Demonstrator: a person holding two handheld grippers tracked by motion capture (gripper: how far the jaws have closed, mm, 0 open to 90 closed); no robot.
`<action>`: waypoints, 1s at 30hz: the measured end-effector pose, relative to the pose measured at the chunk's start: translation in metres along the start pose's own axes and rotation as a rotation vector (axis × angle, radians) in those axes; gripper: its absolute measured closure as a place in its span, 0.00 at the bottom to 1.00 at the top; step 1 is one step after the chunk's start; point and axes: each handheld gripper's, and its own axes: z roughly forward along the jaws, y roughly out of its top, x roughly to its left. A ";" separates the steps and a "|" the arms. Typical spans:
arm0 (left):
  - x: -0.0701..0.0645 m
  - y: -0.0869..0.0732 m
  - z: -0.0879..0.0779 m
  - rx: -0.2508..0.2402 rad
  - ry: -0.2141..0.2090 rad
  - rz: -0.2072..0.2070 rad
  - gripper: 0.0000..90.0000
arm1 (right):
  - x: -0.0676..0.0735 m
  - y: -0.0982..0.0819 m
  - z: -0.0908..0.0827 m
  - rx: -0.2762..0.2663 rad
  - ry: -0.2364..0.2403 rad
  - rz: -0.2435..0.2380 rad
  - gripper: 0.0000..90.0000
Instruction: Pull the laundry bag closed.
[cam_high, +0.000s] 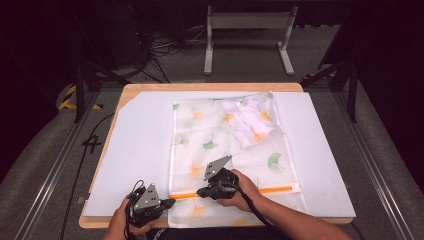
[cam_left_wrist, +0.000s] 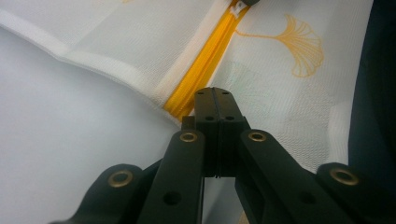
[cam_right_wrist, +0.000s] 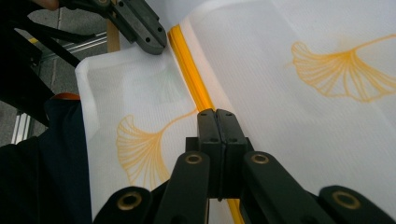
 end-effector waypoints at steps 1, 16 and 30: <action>0.000 0.000 0.000 0.000 -0.001 -0.001 1.00 | 0.000 -0.002 -0.002 -0.002 0.001 0.009 1.00; 0.001 0.000 0.000 0.001 -0.004 -0.001 1.00 | -0.014 -0.044 -0.043 -0.002 -0.061 0.087 1.00; 0.001 0.000 0.000 -0.001 -0.004 -0.004 1.00 | -0.021 -0.078 -0.080 -0.006 -0.107 0.133 1.00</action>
